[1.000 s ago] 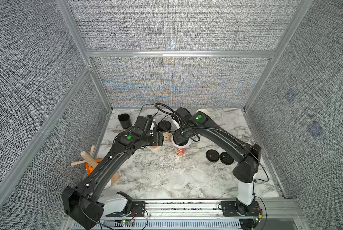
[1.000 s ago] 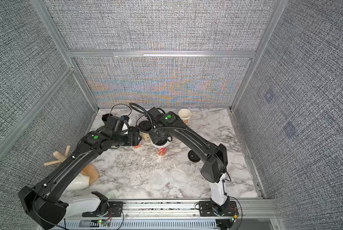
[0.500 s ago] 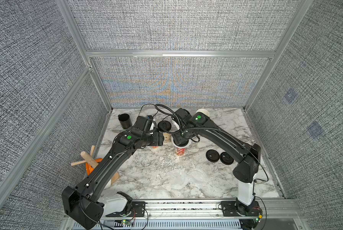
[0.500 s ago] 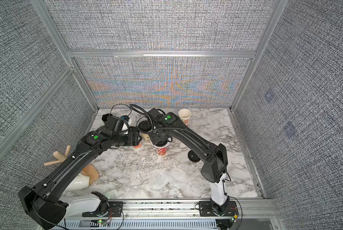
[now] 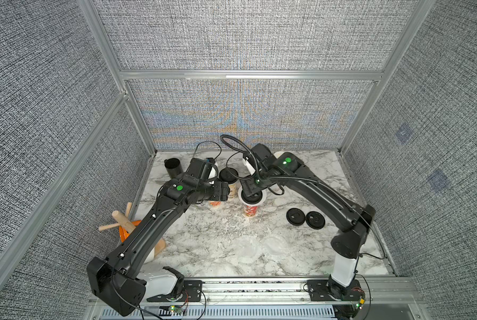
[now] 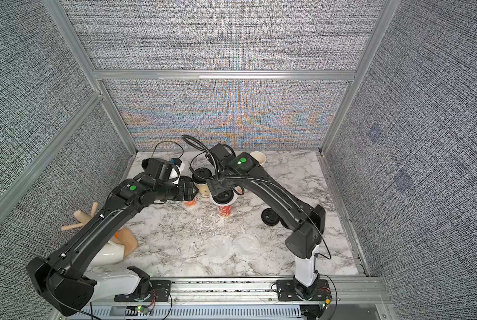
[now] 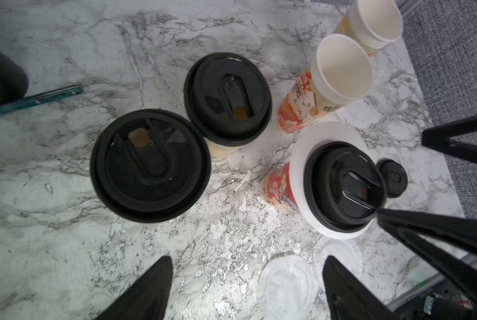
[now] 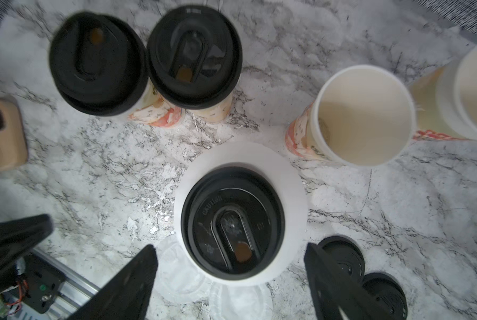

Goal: Put the leak-proof paper on the milk tea cups
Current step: Place the cup lid on the cup, then secure the cup lid on the cup.

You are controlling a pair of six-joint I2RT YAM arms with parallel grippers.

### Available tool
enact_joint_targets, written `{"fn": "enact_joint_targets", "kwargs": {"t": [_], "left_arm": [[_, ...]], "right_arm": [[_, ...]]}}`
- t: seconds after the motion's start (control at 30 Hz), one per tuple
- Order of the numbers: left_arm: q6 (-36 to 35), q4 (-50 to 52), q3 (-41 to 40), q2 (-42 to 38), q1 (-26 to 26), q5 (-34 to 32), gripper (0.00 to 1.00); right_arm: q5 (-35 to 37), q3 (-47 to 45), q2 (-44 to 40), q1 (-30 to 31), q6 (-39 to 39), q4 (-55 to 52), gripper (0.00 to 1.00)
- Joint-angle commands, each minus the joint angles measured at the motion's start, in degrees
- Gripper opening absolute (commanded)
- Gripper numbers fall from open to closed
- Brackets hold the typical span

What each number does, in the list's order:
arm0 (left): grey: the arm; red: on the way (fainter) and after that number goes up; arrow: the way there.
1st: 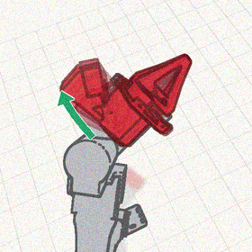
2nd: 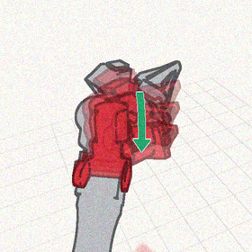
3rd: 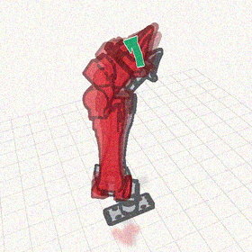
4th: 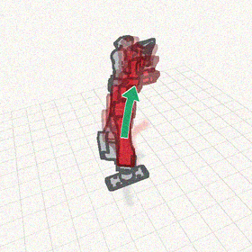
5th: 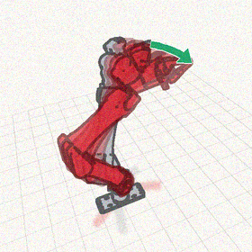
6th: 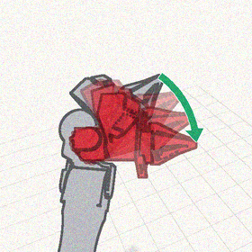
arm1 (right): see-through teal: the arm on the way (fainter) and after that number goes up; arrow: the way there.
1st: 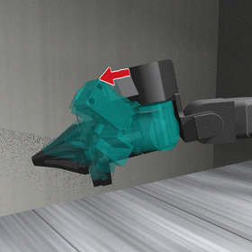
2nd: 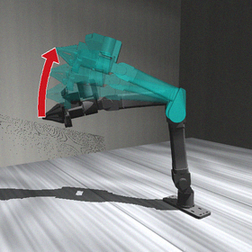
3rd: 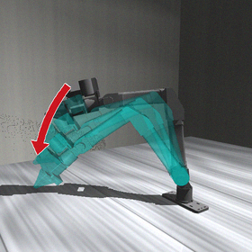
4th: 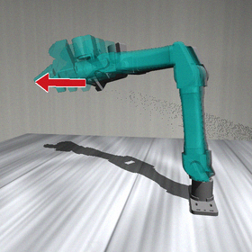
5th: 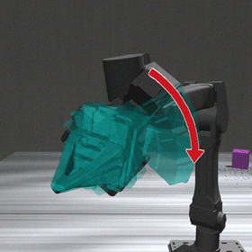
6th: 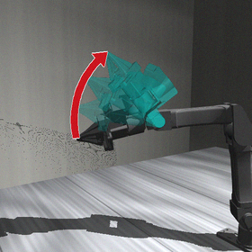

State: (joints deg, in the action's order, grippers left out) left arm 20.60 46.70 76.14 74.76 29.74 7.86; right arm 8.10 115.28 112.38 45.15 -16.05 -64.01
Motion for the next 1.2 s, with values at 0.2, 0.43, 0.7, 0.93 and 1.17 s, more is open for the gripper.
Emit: {"fn": "enact_joint_targets", "kwargs": {"t": [0.2, 0.43, 0.7, 0.93, 1.17], "left_arm": [[-7.68, 6.7, 12.99, 13.44, 5.02, 8.53, 0.82], [-9.1, 12.43, 21.89, 22.18, 8.28, 4.02, 0.8], [-8.79, 15.18, 25.54, 26.78, 9.29, 0.46, 0.79], [-8.67, 14.55, 26.18, 29.12, 9.28, -0.85, 0.78], [-7.96, 12.63, 25.29, 29.52, 9.29, -1.22, 0.76]], "right_arm": [[-8.39, -29.96, -20.64, -12.54, -8.3, 20.77, 0.86], [-10.46, -40.71, -25.8, -15.7, -8.91, 25.38, 0.86], [-11.39, -43.38, -26.29, -15.97, -8.73, 27.26, 0.86], [-11.7, -44.49, -26.43, -16.05, -8.56, 27.79, 0.86], [-11.97, -44.97, -26.84, -16.05, -8.55, 27.88, 0.86]]}}
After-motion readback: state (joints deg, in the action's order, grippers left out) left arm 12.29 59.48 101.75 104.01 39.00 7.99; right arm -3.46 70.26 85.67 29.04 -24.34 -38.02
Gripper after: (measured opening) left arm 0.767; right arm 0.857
